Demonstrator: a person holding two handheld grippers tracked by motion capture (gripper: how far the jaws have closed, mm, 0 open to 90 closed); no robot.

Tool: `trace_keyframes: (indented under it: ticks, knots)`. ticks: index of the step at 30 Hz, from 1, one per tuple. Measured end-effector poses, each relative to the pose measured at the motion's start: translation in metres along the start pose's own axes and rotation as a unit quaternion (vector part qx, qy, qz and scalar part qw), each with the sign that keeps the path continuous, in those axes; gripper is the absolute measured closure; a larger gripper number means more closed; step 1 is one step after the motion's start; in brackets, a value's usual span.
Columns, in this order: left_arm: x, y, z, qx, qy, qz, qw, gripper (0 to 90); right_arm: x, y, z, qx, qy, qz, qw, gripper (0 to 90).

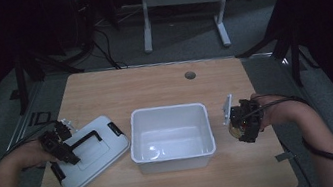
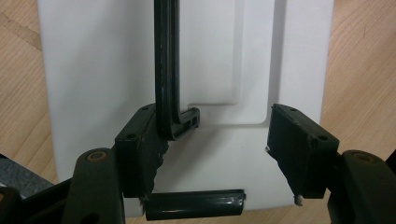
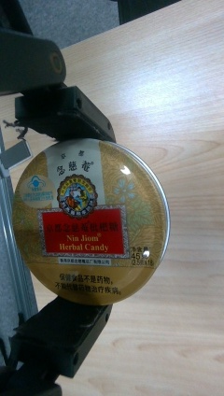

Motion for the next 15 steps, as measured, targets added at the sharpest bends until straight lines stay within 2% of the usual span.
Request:
trace_keyframes:
  ticks: [8,15]
  knots:
    - [-0.003,-0.001,0.0,-0.003,0.002,0.001,1.0,35.7,0.012,-0.005,-0.014,0.008,-0.005,0.012,0.9999,20.2]
    - [-0.003,0.0,0.001,-0.003,0.003,0.0,1.0,35.7,0.022,-0.007,-0.034,0.018,-0.012,0.014,0.9997,20.2]
Point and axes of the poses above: each handheld gripper's, and its own axes: x roughly backward along the jaws, z roughly out of its underside, y roughly to its left, the point moved 9 cm from there along -x, roughly forward along the jaws, and after that the axes turned 1 degree about y, right-handed, at the moved point
